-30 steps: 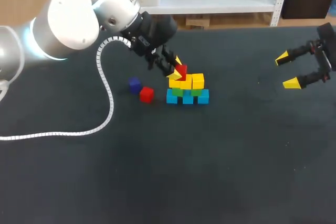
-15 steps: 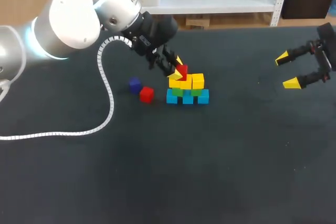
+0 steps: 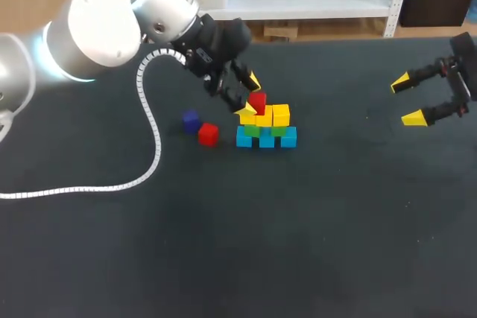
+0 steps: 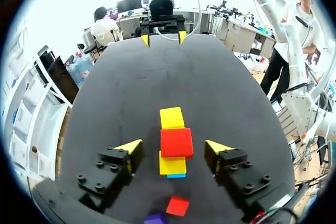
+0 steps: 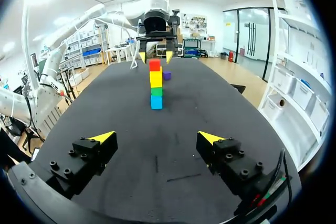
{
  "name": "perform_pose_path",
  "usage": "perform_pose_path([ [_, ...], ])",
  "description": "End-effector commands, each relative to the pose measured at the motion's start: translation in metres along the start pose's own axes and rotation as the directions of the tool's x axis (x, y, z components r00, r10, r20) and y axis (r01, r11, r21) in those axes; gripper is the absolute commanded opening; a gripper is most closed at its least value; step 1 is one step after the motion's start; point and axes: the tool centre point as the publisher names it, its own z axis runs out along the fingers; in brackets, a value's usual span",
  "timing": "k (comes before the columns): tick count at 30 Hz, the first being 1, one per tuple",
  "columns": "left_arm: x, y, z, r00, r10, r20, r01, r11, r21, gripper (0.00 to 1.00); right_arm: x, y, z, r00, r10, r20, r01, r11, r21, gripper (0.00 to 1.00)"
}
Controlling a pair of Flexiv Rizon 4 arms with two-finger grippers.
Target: Place the blue cubes, place green cubes on the blue cubes, place the yellow cubes on the green cubes, then place the red cubes on the yellow cubes, and place purple cube on the red cubes.
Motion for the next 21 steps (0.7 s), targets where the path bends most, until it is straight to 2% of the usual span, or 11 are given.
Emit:
perform_pose_path([
  [1,0.002,-0.008,-0.019,1.000,0.015,-0.009,-0.015,0.999,-0.029,1.00,0.000,0.000,0.000,1.000,-0.001,0.001,0.001,1.000,0.000,1.00],
  [6,0.021,-0.024,-0.045,0.999,0.043,-0.034,-0.044,0.998,-0.051,1.00,0.000,0.000,0.000,1.000,-0.001,0.001,0.001,1.000,0.000,1.00],
  [12,0.056,-0.028,-0.057,0.991,0.089,-0.097,-0.089,0.996,0.006,1.00,0.000,0.000,0.000,1.000,-0.001,0.001,0.001,1.000,0.000,1.00],
  [16,0.071,-0.020,-0.051,0.980,0.151,-0.130,-0.145,0.988,0.057,1.00,0.000,0.000,0.000,1.000,-0.001,0.001,0.001,1.000,0.000,1.00],
  [21,0.081,-0.010,-0.029,0.964,0.217,-0.152,-0.198,0.971,0.134,1.00,0.000,0.000,0.000,1.000,-0.001,0.001,0.001,1.000,0.000,1.00],
])
